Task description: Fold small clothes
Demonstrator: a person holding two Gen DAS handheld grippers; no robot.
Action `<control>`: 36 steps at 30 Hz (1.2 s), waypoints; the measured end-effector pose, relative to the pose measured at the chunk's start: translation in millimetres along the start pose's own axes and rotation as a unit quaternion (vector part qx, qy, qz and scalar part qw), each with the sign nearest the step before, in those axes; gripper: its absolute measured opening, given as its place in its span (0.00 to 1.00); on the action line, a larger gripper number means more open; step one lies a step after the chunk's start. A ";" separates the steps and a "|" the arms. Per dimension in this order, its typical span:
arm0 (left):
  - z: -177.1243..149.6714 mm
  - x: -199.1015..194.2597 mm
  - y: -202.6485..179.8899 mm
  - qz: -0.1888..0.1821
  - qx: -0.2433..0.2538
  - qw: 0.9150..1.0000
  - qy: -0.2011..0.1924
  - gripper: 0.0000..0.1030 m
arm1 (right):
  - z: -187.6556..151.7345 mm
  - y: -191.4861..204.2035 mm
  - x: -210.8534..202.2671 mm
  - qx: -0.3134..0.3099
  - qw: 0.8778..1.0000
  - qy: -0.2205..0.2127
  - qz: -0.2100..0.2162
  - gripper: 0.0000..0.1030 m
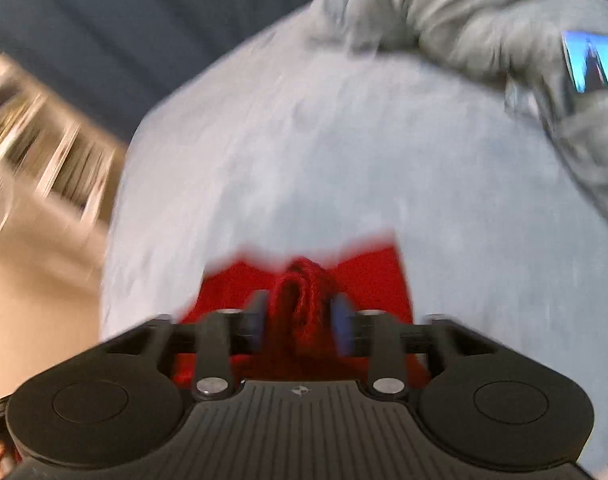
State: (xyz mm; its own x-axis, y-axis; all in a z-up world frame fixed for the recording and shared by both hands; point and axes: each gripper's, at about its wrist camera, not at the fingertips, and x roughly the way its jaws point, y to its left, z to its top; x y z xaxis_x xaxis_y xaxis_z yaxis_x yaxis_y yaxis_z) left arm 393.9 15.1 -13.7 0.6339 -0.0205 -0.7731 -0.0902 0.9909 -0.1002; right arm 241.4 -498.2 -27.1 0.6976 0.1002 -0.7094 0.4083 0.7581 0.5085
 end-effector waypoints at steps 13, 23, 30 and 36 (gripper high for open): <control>-86.7 82.0 -11.9 0.023 0.099 0.994 0.035 0.88 | -71.7 -85.3 73.6 -0.010 0.997 -0.051 -0.051 0.62; -103.7 120.7 -50.2 0.054 0.193 0.979 0.033 0.89 | -88.7 -73.8 122.7 -0.056 0.995 -0.021 -0.082 0.62; -93.6 106.7 -61.7 -0.014 0.204 0.978 0.047 0.11 | -89.9 -47.9 96.1 -0.123 0.987 -0.071 -0.076 0.11; -43.7 36.6 5.8 -0.051 0.100 0.994 0.003 0.10 | -73.1 -40.1 2.2 -0.094 0.984 -0.151 0.022 0.10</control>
State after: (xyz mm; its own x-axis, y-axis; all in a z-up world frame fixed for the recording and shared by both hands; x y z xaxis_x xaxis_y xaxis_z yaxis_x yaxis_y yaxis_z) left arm 383.0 14.3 -70.0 0.6273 -0.1230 -0.7690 0.1297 0.9902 -0.0525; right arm 183.5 -481.3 -84.7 0.8668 -0.0388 -0.4972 0.2772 0.8663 0.4155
